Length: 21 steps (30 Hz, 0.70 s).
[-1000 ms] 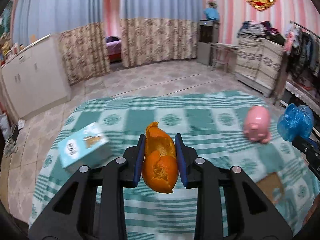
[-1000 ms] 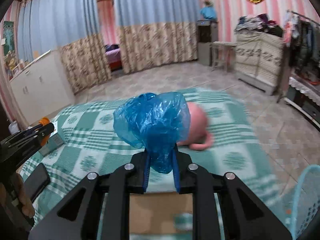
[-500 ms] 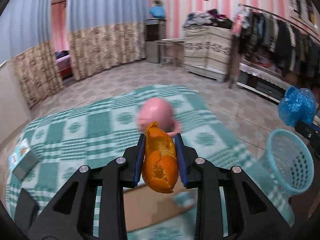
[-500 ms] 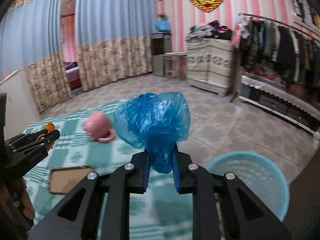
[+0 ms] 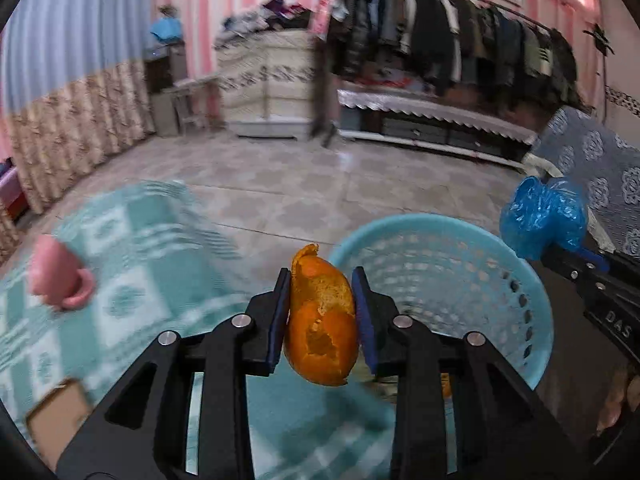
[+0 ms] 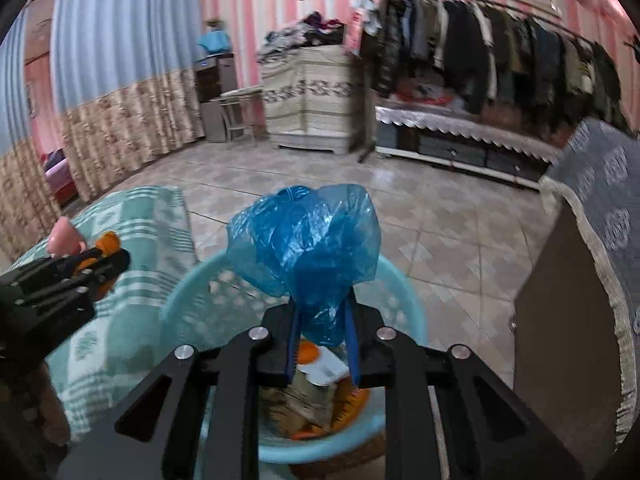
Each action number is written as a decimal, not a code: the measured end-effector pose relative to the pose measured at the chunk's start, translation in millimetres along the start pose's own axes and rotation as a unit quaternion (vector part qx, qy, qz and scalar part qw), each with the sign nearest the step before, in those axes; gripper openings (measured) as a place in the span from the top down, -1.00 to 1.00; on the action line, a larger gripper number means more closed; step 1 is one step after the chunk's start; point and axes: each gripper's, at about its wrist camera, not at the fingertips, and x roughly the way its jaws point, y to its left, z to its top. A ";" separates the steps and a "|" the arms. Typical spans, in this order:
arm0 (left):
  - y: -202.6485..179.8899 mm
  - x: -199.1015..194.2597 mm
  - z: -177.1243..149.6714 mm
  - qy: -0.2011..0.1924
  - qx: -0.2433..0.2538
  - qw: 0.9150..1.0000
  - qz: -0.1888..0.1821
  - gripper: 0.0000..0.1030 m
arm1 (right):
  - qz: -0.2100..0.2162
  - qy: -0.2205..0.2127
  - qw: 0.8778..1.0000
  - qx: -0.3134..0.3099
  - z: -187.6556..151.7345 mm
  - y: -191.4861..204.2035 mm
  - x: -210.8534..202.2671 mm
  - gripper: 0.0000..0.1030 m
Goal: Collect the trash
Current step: 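Open the left tool to drop the orange peel while the right tool drops the blue bag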
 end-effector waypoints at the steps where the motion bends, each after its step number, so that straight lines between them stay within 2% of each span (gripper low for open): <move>1: -4.1 7.1 1.1 0.007 -0.002 1.000 -0.012 0.37 | -0.003 0.001 1.000 0.003 -2.2 -5.2 0.5 0.62; 2: -10.4 15.6 2.4 0.013 0.001 1.000 -0.016 0.36 | -0.007 0.003 1.000 0.006 -3.5 -12.0 1.0 0.62; 4: -20.1 22.7 4.1 0.012 0.014 1.000 -0.011 0.20 | -0.014 0.005 1.000 0.011 -6.1 -21.1 2.8 0.62; 6: -25.5 24.2 7.6 0.012 0.020 1.000 -0.016 -0.42 | -0.016 0.008 1.000 0.020 -8.6 -28.6 4.6 0.62; 8: -22.9 15.8 9.9 -0.002 0.011 1.000 -0.010 -0.71 | -0.016 0.011 0.999 0.027 -10.0 -34.8 6.3 0.62; 12: -3.2 1.1 16.5 -0.006 -0.006 1.000 0.010 -0.89 | -0.014 0.017 1.000 0.021 -13.0 -26.8 10.8 0.62; 21: 58.4 -66.7 15.3 -0.053 -0.043 0.994 0.091 -0.90 | 0.018 0.044 0.999 -0.004 -14.6 20.1 36.3 0.57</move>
